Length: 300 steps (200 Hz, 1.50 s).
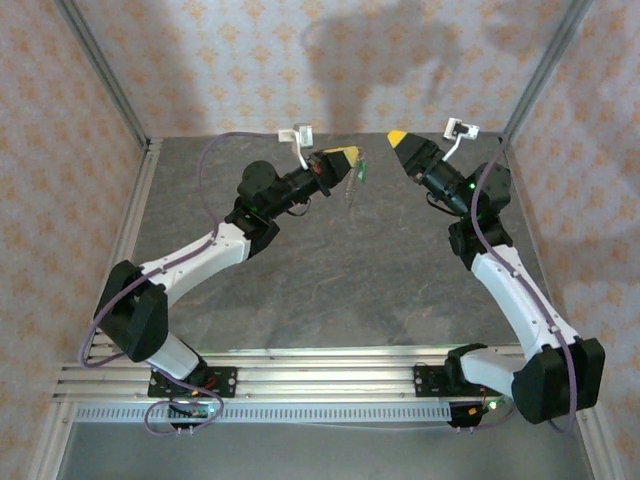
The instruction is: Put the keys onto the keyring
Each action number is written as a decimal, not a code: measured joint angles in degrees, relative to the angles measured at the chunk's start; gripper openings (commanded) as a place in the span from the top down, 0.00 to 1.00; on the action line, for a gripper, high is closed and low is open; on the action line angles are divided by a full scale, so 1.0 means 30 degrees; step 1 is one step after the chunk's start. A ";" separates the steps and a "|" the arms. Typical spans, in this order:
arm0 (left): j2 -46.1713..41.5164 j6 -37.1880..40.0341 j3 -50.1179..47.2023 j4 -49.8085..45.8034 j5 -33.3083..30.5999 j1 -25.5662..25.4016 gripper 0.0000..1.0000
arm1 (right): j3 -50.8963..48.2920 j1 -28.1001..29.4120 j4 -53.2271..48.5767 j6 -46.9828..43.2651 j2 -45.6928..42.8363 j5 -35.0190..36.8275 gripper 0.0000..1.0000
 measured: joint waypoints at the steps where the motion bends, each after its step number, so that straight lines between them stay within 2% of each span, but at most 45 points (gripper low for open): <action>1: 0.0015 -0.0044 0.0000 0.0029 0.0007 0.0000 1.00 | 0.0000 0.0000 0.0015 0.0022 0.0015 -0.0007 0.47; 56: 0.0816 -0.1938 0.0000 0.1311 0.0138 0.0000 1.00 | -0.0379 0.0117 0.1698 0.0918 0.0350 -0.0160 0.49; 136: 0.0889 -0.2470 0.0270 0.1821 0.0138 -0.0022 1.00 | -0.1020 0.0998 0.2142 0.0801 0.1566 -0.0080 0.50; 239: 0.1078 -0.2470 0.0576 0.1821 0.0131 -0.0146 1.00 | -0.1027 0.1384 0.2178 0.0656 0.1770 -0.0080 0.61; 272: 0.1078 -0.2470 0.0612 0.1814 0.0131 -0.0153 1.00 | -0.1027 0.1479 0.2280 0.0641 0.1807 -0.0087 0.68; 300: 0.1158 -0.2470 0.0692 0.1807 0.0124 -0.0226 1.00 | -0.1027 0.1515 0.2426 0.0648 0.1836 -0.0087 0.69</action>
